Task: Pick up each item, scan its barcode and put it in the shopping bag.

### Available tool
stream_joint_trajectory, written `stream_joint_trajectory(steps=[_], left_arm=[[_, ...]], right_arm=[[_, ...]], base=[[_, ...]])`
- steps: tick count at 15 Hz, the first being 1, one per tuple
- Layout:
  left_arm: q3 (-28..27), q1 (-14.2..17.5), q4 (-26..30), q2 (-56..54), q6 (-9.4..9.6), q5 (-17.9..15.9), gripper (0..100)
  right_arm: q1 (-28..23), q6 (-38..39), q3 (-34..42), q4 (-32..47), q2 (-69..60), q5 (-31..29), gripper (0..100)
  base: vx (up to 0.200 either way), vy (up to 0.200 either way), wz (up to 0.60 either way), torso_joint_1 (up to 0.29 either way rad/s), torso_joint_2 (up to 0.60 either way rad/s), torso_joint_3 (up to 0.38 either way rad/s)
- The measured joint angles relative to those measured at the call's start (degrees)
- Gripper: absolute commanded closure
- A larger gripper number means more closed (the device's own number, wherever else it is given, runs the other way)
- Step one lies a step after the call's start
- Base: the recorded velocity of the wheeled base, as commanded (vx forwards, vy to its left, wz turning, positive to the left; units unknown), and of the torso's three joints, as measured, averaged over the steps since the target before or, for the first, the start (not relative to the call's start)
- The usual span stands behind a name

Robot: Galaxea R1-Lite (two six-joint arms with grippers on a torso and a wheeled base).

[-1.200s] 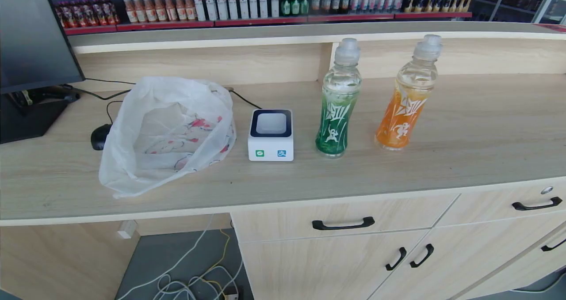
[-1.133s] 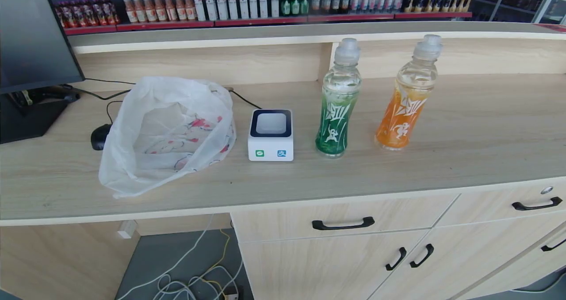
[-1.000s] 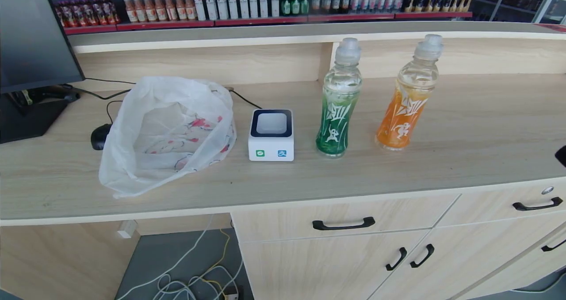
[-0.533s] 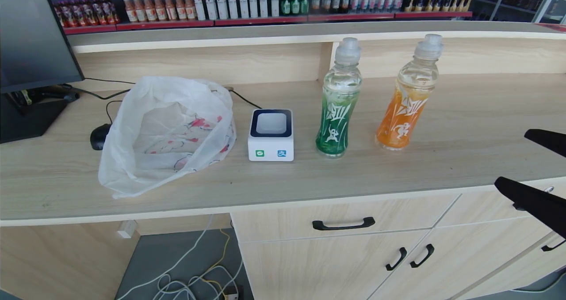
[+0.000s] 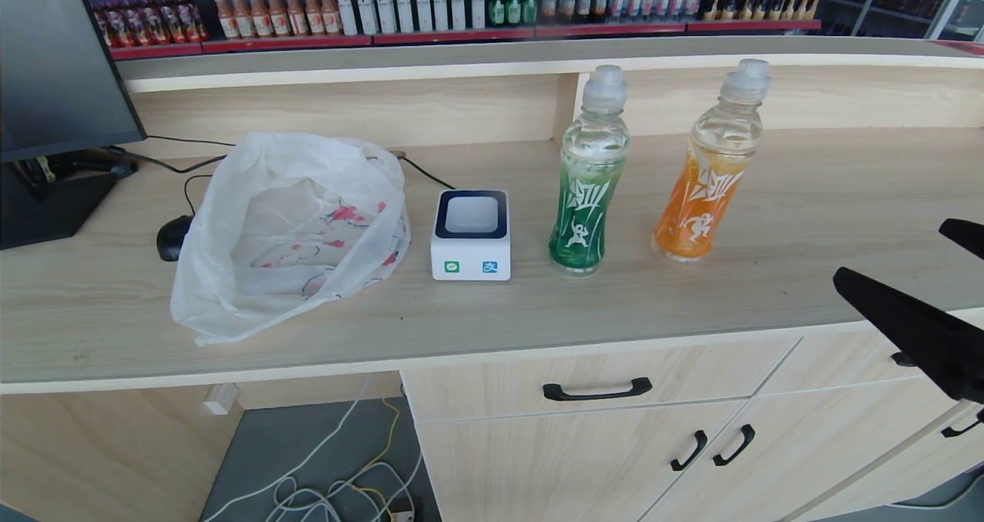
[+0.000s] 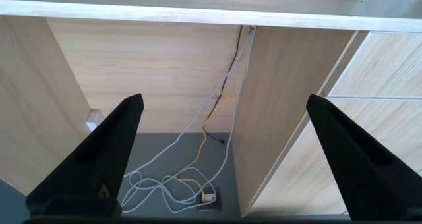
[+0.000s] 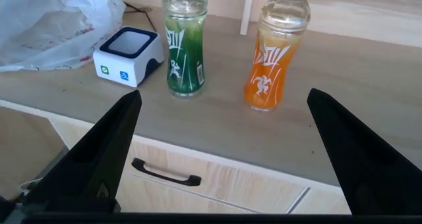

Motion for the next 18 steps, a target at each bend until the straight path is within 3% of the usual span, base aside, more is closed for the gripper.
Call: stream_joint_trajectory(steps=[6,10,18], left_arm=[[0.00,0.00,0.00,0.00,-0.02,0.00,0],[0.00,0.00,0.00,0.00,-0.02,0.00,0],[0.00,0.00,-0.05,0.00,-0.02,0.00,0]], right_arm=[[13.73,-2.16,-0.24,-10.01,7.19,-22.93,0],[17.97,-3.18,-2.40,-13.03,12.06,-24.60,0],[19.46,-2.46,-7.25,-17.08,22.86,-24.11,0]], base=[[0.000,0.000,0.00,0.000,0.00,0.000],[0.000,0.000,0.00,0.000,0.00,0.000],[0.000,0.000,0.00,0.000,0.00,0.000]])
